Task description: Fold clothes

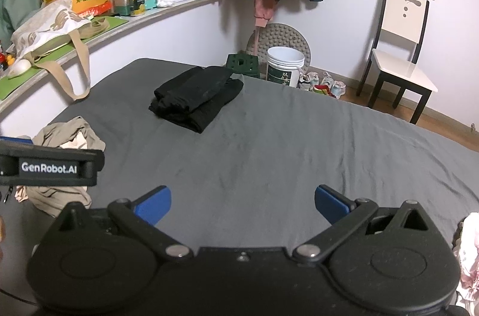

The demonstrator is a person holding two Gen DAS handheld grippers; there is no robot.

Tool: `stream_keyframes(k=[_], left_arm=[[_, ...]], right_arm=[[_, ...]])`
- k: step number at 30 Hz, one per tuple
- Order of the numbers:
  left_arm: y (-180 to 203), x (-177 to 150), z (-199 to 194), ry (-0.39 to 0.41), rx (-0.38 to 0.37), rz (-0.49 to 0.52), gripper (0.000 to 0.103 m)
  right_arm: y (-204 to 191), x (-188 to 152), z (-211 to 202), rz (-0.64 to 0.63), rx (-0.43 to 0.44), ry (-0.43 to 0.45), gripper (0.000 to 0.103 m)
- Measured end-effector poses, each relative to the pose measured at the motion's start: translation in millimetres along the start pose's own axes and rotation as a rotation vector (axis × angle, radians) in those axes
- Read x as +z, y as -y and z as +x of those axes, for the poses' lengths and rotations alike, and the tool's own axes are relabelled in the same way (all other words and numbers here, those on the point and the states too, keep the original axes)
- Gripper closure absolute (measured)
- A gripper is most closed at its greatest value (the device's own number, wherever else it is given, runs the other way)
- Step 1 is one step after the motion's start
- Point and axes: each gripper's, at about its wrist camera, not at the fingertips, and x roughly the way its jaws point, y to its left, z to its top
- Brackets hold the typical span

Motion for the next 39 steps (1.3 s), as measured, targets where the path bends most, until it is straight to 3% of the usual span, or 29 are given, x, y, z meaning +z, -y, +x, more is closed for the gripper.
stream_keyframes(k=[39], left_arm=[[-1.2,-0.6,3.8,-0.022,0.001,0.0,0.0]], right_arm=[[-1.7,-2.5,0.1,-0.008,0.012,-0.014,0.0]])
